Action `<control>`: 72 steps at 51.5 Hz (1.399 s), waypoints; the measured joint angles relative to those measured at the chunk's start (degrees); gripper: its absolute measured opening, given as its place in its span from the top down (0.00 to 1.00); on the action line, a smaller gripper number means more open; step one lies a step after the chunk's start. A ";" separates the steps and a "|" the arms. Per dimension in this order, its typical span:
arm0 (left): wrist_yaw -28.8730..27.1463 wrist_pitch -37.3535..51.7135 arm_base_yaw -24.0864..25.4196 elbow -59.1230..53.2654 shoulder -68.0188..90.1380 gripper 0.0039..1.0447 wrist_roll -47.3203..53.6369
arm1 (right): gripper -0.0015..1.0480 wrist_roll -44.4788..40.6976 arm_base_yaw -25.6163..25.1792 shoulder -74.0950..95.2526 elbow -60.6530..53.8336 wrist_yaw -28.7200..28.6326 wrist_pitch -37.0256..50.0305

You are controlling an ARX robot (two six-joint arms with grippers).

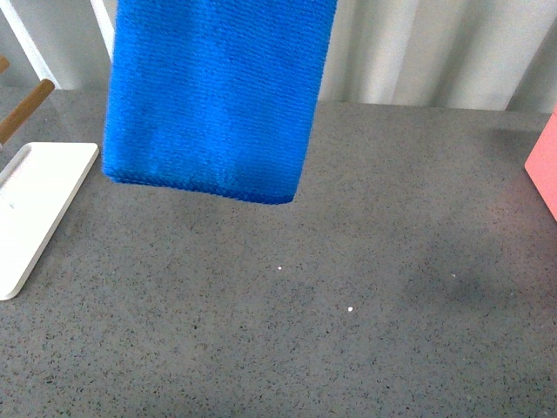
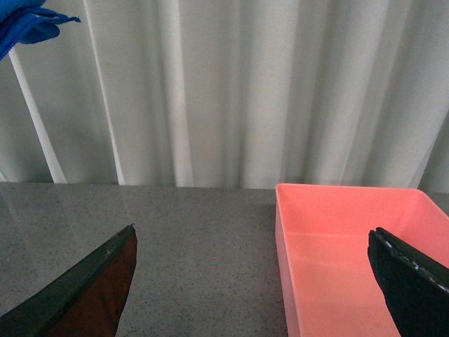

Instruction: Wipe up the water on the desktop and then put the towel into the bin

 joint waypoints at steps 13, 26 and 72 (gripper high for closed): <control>-0.42 0.07 -0.44 0.02 0.26 0.95 -1.03 | 0.07 1.66 -7.69 30.03 10.93 -25.92 -8.66; -0.42 0.07 -0.46 0.02 0.35 0.95 -1.07 | 0.07 -4.48 2.12 59.06 19.45 -39.41 9.05; -0.46 0.07 -0.44 0.02 0.35 0.95 -1.09 | 0.07 9.77 25.27 100.41 52.43 -37.33 34.47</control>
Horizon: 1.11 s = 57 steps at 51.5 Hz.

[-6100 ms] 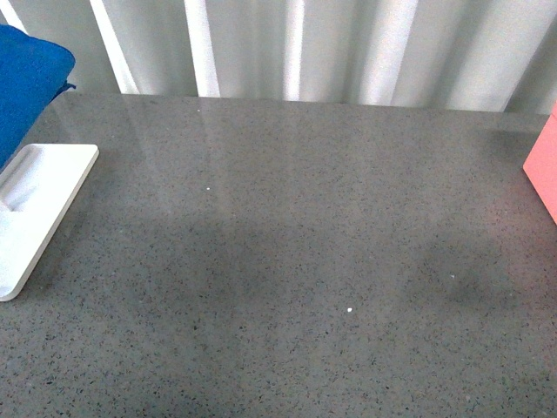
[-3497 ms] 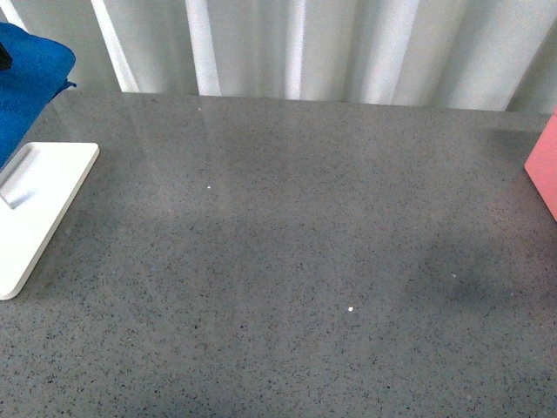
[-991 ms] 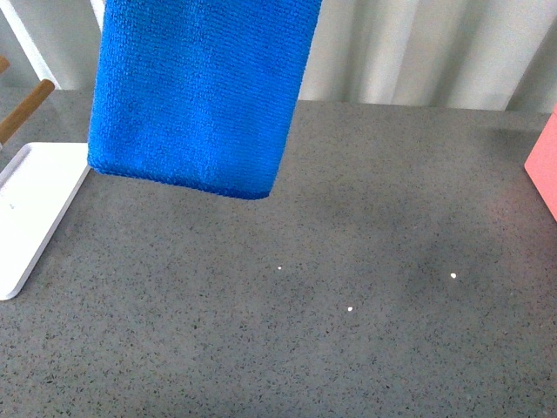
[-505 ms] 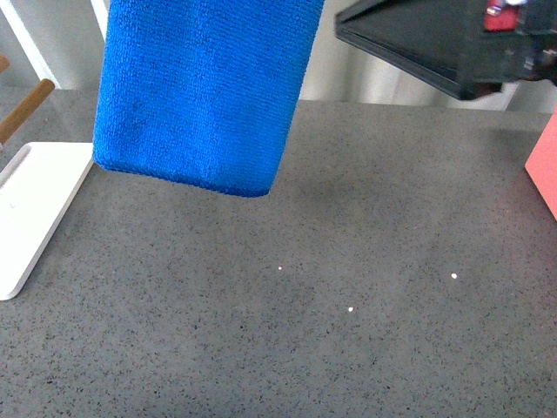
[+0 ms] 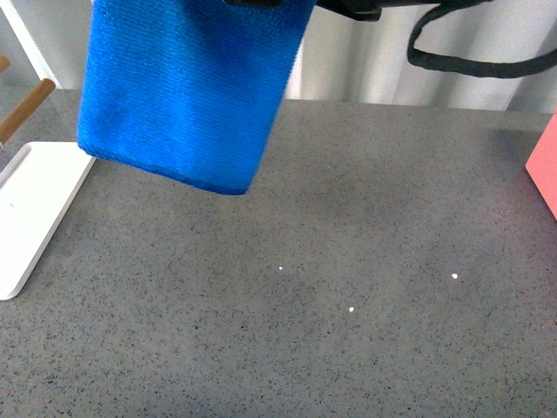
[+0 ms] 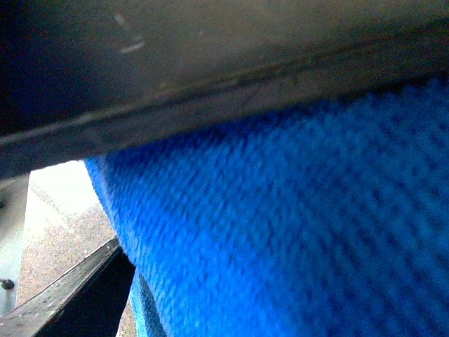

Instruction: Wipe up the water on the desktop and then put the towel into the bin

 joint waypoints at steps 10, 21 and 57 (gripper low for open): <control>-0.02 0.00 0.04 0.00 0.00 0.95 0.00 | 0.14 2.23 1.07 2.25 4.44 1.09 -0.11; 0.00 0.15 0.04 0.11 0.00 0.90 -0.24 | 0.48 4.61 1.33 2.03 4.17 3.41 1.90; -0.20 0.15 0.15 0.11 0.00 0.07 -0.24 | 0.94 4.33 0.52 -2.45 -0.59 4.68 -0.13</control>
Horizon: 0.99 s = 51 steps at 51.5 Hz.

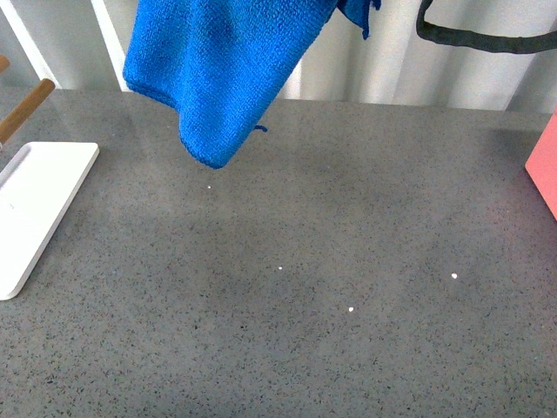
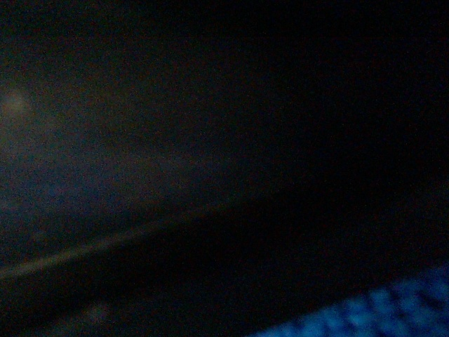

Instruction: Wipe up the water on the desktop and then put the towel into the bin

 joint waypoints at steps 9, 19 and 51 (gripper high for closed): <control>-23.67 13.00 -1.55 -6.08 -1.75 0.21 6.54 | 0.94 -0.02 0.00 -0.02 -0.17 0.02 0.02; -40.30 26.51 3.08 -25.88 -13.11 0.59 13.92 | 0.94 -0.02 -0.26 -0.07 -0.87 0.24 -0.15; -31.43 30.38 11.85 -50.56 -32.48 0.97 15.19 | 0.94 -0.02 -1.70 -1.22 -2.01 -0.63 -0.46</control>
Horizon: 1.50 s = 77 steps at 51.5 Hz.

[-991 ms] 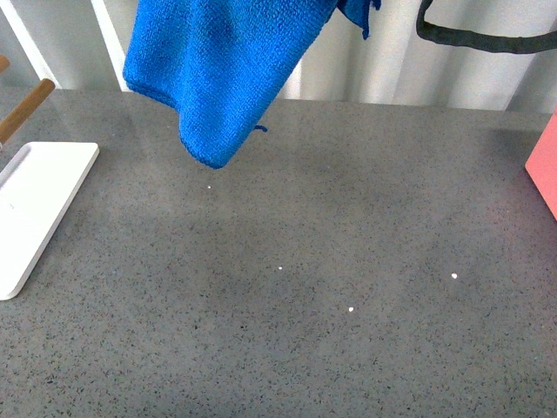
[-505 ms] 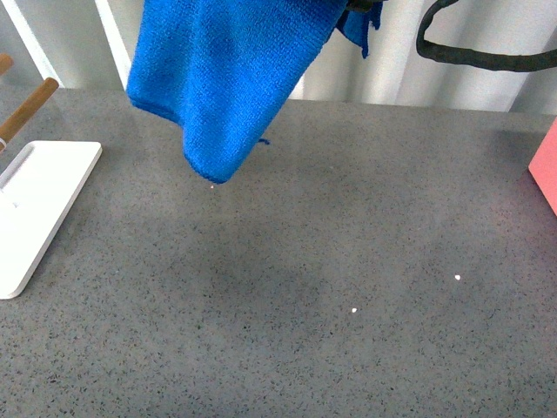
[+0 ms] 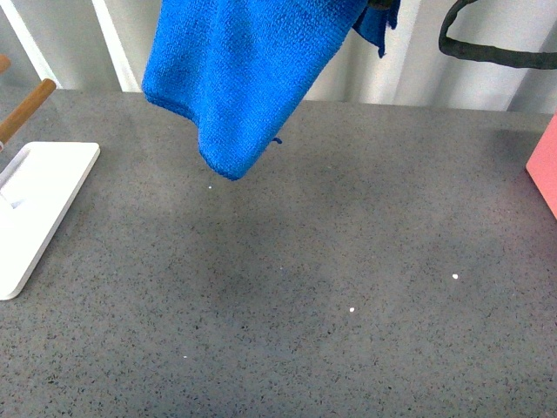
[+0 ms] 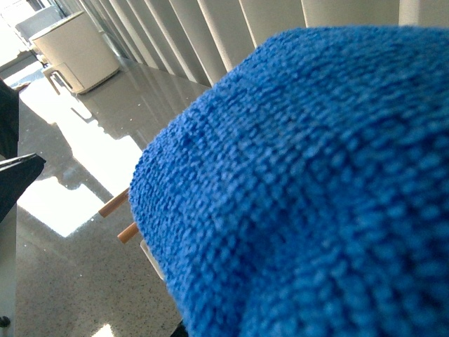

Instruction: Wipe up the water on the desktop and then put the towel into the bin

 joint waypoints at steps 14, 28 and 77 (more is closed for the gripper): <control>5.92 -4.35 5.66 -5.75 -9.97 0.97 0.02 | 0.94 0.02 -0.28 -0.33 -0.72 -0.02 0.33; 6.03 -9.53 6.23 -8.39 -17.77 0.97 0.02 | 0.94 0.00 -0.50 -0.42 -1.25 0.22 0.42; 6.14 -29.64 6.25 -10.45 -41.92 0.97 0.04 | 0.94 -2.82 -1.14 -1.81 -3.26 1.16 -3.17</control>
